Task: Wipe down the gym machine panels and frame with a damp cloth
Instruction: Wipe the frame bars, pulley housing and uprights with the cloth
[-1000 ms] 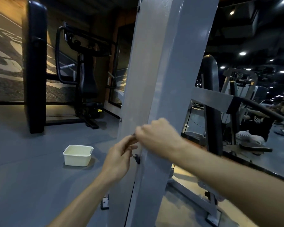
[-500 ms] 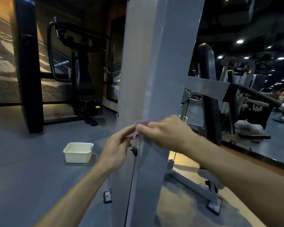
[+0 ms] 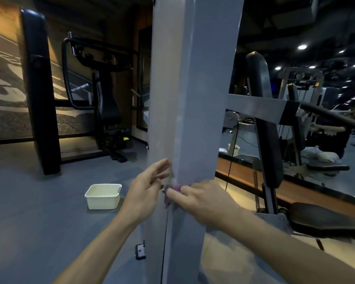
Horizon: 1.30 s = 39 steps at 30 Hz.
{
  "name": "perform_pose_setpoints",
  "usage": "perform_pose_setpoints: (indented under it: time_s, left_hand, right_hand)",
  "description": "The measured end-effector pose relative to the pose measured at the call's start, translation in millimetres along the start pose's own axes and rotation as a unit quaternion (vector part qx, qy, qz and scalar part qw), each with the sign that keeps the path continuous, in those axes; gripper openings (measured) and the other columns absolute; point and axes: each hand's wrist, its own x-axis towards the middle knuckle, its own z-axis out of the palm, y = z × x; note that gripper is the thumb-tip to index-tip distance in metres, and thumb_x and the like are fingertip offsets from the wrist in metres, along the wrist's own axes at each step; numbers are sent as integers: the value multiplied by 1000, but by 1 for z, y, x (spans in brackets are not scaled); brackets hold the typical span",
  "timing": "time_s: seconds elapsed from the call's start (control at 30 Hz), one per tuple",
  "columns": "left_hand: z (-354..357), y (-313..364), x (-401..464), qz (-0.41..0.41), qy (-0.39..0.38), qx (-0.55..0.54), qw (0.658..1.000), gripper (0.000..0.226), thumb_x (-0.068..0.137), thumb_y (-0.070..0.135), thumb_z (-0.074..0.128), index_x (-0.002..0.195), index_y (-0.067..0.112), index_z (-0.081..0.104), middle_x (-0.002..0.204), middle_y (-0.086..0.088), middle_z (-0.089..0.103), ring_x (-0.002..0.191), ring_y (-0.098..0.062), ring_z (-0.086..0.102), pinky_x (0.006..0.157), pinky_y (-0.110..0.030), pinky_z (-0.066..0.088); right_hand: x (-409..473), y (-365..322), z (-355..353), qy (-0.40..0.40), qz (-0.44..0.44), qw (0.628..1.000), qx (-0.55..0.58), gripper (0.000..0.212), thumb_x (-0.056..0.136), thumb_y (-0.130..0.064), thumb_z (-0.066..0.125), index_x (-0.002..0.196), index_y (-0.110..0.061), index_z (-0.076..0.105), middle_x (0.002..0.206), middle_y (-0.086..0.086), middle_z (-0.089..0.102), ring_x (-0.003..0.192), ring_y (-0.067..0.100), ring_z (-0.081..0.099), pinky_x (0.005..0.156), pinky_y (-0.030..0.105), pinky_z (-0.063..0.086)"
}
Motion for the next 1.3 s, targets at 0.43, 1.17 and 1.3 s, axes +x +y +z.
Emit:
perform_pose_setpoints:
  time_s: [0.43, 1.17, 1.3]
  left_hand:
    - [3, 7, -3, -1, -7, 21, 1000, 67, 102, -16, 39, 131, 41, 57, 130, 28, 67, 125, 1, 62, 108, -35, 50]
    - [13, 6, -7, -9, 28, 67, 997, 69, 101, -14, 33, 134, 39, 61, 129, 27, 67, 125, 2, 62, 102, -40, 54]
    - [15, 5, -8, -16, 34, 55, 998, 67, 100, -16, 33, 137, 32, 61, 131, 21, 68, 127, 1, 61, 100, -36, 54]
  right_hand:
    - [-3, 0, 4, 115, 68, 991, -13, 26, 99, -24, 48, 124, -26, 49, 76, -3, 57, 59, 18, 58, 41, 28, 36]
    - [1, 89, -29, 228, 258, 937, 67, 29, 95, -39, 43, 122, -31, 49, 82, -3, 69, 65, 25, 63, 47, 31, 42]
    - [-2, 84, -22, 219, 280, 926, 124, 24, 101, -34, 38, 124, -31, 46, 87, -13, 63, 69, 11, 52, 52, 16, 35]
